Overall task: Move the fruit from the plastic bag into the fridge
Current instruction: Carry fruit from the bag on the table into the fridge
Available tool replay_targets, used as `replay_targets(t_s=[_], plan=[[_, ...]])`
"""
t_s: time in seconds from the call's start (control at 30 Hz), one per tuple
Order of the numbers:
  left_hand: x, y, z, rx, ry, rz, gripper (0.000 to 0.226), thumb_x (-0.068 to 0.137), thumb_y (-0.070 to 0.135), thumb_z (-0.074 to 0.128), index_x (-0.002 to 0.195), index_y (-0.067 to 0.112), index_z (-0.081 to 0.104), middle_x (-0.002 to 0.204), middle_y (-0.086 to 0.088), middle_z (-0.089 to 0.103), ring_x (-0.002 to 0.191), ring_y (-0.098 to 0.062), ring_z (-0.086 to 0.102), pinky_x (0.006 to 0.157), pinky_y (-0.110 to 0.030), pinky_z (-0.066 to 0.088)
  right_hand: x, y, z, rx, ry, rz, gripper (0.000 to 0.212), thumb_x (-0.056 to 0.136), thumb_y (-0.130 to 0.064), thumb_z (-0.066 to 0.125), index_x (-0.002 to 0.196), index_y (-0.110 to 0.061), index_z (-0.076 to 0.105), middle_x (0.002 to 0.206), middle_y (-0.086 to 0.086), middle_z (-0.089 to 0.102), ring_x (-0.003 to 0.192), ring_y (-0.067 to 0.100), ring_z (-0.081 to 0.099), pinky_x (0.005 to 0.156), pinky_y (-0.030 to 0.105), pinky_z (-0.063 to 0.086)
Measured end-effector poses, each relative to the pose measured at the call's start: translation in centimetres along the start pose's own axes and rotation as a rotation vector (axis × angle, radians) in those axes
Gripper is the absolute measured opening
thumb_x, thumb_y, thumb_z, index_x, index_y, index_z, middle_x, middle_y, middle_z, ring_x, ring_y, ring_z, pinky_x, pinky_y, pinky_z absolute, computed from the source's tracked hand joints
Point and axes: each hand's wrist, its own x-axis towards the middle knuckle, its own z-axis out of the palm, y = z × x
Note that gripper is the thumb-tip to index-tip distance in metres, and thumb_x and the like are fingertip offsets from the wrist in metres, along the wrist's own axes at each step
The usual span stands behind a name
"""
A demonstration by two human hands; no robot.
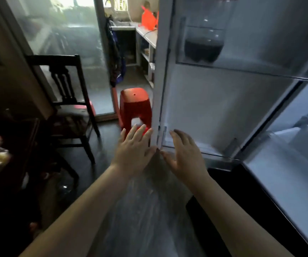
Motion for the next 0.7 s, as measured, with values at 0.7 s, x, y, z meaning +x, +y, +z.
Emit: replay_targets(t_s=[0.7], plan=[[-18.3, -36.6, -8.3, 0.135, 0.015, -0.765, 0.08, 0.082, 0.06, 0.008, 0.148, 0.018, 0.023, 0.154, -0.01, 0.025, 0.143, -0.029, 0.018, 0.113, -0.046, 0.015, 12.4, -36.4, 18.6, 0.285, -0.28, -0.688, 0.062, 0.084, -0.034, 0.065, 0.135, -0.004, 0.046, 0.138, 0.015, 0.049, 0.13, 0.031, 0.043, 0.107, 0.036, 0.033]])
